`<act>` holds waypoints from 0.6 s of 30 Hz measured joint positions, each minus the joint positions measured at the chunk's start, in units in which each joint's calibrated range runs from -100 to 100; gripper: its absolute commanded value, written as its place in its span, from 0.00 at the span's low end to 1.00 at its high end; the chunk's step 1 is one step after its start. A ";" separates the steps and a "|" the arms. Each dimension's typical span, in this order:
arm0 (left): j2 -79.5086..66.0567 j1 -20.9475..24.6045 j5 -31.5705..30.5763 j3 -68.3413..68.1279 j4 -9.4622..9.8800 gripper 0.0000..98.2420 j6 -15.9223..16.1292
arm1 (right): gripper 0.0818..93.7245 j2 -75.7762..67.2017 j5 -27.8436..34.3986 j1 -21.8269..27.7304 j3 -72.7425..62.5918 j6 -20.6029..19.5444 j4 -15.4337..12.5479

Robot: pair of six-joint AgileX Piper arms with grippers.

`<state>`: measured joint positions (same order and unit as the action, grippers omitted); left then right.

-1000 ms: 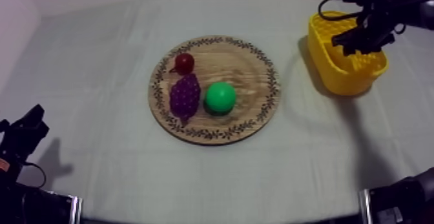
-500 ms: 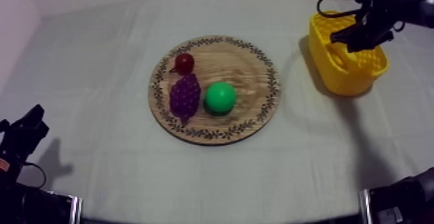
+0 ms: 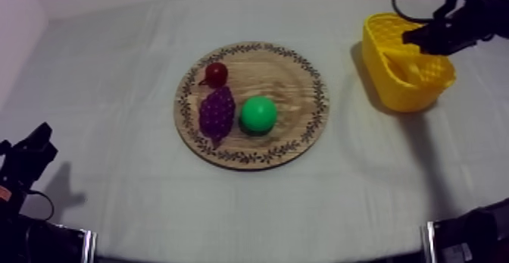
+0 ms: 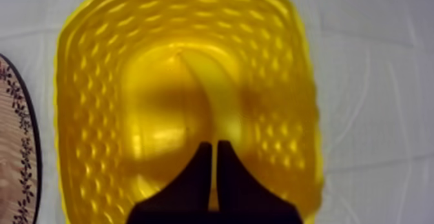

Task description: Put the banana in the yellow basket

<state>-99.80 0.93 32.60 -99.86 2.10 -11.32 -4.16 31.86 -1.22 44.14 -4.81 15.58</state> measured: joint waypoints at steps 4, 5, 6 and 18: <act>0.00 0.00 0.00 0.00 0.00 0.00 0.00 | 0.01 -7.93 -8.33 2.81 6.77 5.35 -6.50; 0.00 0.00 0.00 0.00 0.00 0.00 0.00 | 0.01 -10.31 -10.62 3.27 8.88 6.83 -8.25; 0.00 0.00 0.00 0.00 0.00 0.00 0.00 | 0.01 -12.77 -12.83 3.54 11.12 8.31 -10.07; 0.00 0.00 0.00 0.00 0.00 0.00 0.00 | 0.01 -46.40 -21.46 -0.04 41.26 16.50 -18.77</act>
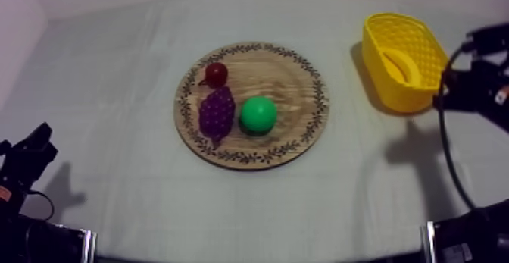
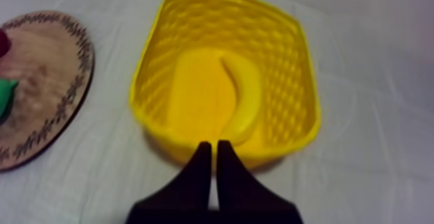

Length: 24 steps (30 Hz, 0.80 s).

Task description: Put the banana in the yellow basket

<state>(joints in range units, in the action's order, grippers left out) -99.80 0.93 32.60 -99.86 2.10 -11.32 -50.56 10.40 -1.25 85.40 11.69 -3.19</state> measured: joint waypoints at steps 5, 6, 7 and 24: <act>0.00 0.00 0.00 0.00 0.00 0.00 0.00 | 0.02 -14.03 6.46 -1.20 8.17 0.05 -4.18; 0.00 0.00 0.00 0.00 0.00 0.00 0.00 | 0.02 -16.62 8.11 -1.15 9.34 0.70 -4.91; 0.00 0.00 0.00 0.00 0.00 0.00 0.00 | 0.02 -19.11 9.73 -0.96 10.32 1.54 -5.60; 0.00 0.00 0.00 0.00 0.00 0.00 0.00 | 0.02 -44.75 25.22 -1.12 14.01 -3.08 -0.79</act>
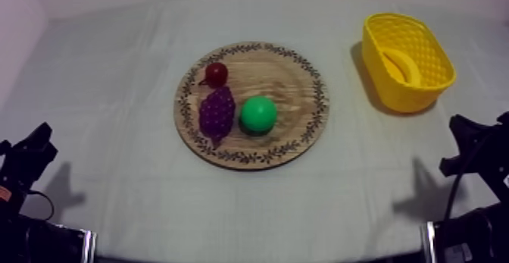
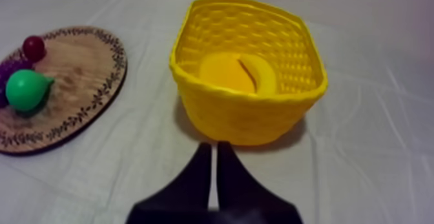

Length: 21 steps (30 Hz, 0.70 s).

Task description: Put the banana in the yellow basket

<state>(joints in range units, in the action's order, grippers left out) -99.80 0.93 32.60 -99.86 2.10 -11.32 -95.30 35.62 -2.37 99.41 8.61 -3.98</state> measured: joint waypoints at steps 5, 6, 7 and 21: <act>0.00 0.00 0.00 0.00 0.00 0.00 0.00 | 0.01 -0.41 1.01 0.04 0.00 -2.51 0.18; 0.00 0.00 0.00 0.00 0.00 0.00 0.00 | 0.01 -0.41 1.09 0.15 0.00 -3.18 0.37; 0.00 0.00 0.00 0.00 0.00 0.00 0.00 | 0.01 -0.41 1.09 0.24 0.10 -3.99 0.79; 0.00 0.00 0.00 0.00 0.00 0.00 0.00 | 0.00 -0.41 1.82 0.36 0.20 1.87 2.43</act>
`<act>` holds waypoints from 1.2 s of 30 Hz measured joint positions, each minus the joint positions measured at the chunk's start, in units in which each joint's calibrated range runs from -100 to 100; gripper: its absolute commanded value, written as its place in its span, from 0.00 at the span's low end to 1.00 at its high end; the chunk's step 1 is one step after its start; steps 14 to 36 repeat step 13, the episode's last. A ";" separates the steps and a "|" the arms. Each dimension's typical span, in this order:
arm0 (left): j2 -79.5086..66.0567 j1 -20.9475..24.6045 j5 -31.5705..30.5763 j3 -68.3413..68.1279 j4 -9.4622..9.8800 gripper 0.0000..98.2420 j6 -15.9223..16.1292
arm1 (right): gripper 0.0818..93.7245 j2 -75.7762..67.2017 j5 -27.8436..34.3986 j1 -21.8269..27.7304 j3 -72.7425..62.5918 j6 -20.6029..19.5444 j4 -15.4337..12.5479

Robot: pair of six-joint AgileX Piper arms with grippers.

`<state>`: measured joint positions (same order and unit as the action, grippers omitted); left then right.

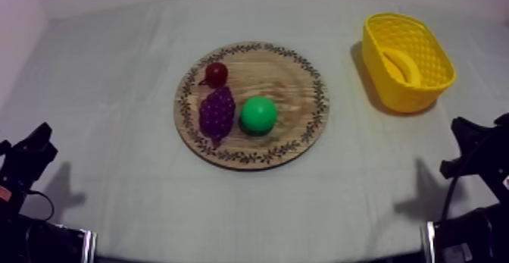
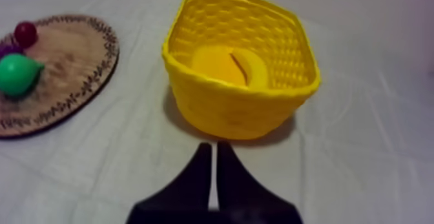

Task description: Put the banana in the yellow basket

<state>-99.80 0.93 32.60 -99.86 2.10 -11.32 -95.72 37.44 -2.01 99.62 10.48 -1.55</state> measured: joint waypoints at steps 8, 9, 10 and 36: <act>0.00 0.00 0.00 0.00 0.00 0.00 0.00 | 0.00 0.00 0.00 0.00 0.00 2.15 0.00; 0.00 0.00 0.00 0.00 0.00 0.00 0.00 | 0.00 0.00 0.00 0.00 0.00 1.75 0.00; 0.00 0.00 0.00 0.00 0.00 0.00 0.00 | 0.00 0.00 0.00 0.00 0.00 1.68 0.00; 0.00 0.00 0.00 0.00 0.00 0.00 0.00 | 0.00 0.00 -0.08 0.00 0.00 1.68 0.00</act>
